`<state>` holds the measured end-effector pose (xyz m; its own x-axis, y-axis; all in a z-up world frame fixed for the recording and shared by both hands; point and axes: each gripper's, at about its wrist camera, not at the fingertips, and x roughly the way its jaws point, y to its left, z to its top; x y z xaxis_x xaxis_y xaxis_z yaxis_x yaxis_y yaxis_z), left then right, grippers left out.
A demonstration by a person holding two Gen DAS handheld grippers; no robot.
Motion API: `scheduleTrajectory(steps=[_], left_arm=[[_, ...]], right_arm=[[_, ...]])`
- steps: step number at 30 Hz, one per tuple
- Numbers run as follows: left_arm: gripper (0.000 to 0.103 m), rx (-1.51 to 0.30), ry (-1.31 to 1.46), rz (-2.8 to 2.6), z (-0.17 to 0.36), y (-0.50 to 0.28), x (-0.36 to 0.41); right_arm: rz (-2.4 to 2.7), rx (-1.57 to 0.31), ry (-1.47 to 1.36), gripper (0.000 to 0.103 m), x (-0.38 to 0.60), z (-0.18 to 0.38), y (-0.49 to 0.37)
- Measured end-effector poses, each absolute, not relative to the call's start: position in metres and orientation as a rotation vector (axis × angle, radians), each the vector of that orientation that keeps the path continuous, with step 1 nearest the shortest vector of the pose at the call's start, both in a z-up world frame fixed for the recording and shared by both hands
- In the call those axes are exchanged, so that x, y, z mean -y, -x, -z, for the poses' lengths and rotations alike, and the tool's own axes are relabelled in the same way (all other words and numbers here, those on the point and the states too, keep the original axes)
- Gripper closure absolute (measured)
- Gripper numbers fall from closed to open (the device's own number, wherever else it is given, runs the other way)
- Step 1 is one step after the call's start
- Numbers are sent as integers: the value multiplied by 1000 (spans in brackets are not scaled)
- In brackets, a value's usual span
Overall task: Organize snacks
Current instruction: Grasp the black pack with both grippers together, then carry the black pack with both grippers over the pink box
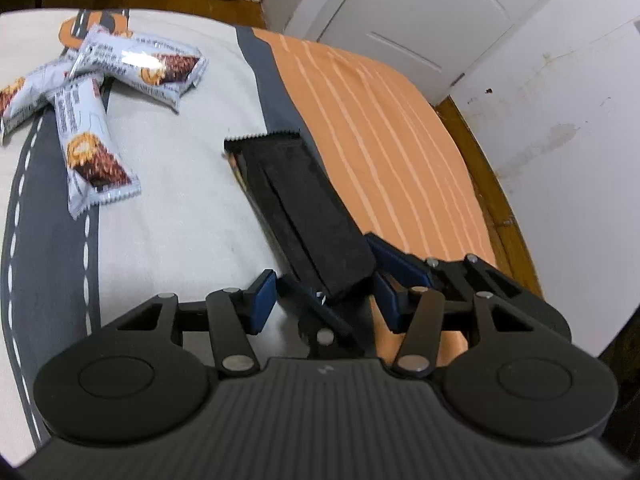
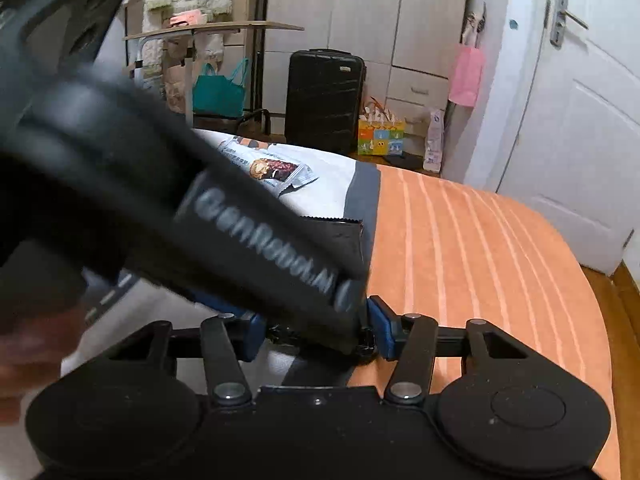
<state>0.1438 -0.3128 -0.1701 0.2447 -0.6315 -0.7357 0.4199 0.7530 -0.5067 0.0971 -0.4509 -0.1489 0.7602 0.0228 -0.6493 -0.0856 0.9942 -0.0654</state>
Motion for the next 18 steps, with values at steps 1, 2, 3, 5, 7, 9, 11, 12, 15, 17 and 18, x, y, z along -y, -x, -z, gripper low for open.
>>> scheduleTrajectory(steps=[1, 2, 3, 5, 7, 9, 11, 12, 15, 17, 18], left_arm=[[52, -1115, 235, 727, 169, -143, 310], [52, -1118, 241, 730, 168, -143, 308], [52, -1119, 248, 733, 168, -144, 307], [51, -1110, 262, 734, 167, -144, 303], [51, -1118, 280, 740, 167, -145, 300], [53, -1118, 284, 730, 166, -143, 297], [55, -1118, 279, 715, 165, -141, 291], [58, -1121, 284, 709, 164, -139, 286], [63, -1149, 304, 691, 161, -137, 274], [65, -1169, 316, 679, 160, -139, 267], [66, -1176, 318, 672, 157, -138, 263]], right_arm=[[-55, -715, 82, 46, 451, 146, -97], [-55, -726, 76, 46, 450, 144, -97], [-55, -736, 70, 46, 448, 141, -95], [-61, -741, 65, 46, 445, 137, -96], [-58, -745, 77, 46, 442, 134, -94], [-68, -749, 61, 46, 441, 133, -93], [-77, -760, 34, 46, 443, 131, -99], [-81, -766, 20, 46, 443, 131, -100], [-100, -786, -15, 47, 442, 126, -100], [-114, -803, -38, 47, 440, 121, -99], [-123, -812, -51, 47, 437, 118, -100]])
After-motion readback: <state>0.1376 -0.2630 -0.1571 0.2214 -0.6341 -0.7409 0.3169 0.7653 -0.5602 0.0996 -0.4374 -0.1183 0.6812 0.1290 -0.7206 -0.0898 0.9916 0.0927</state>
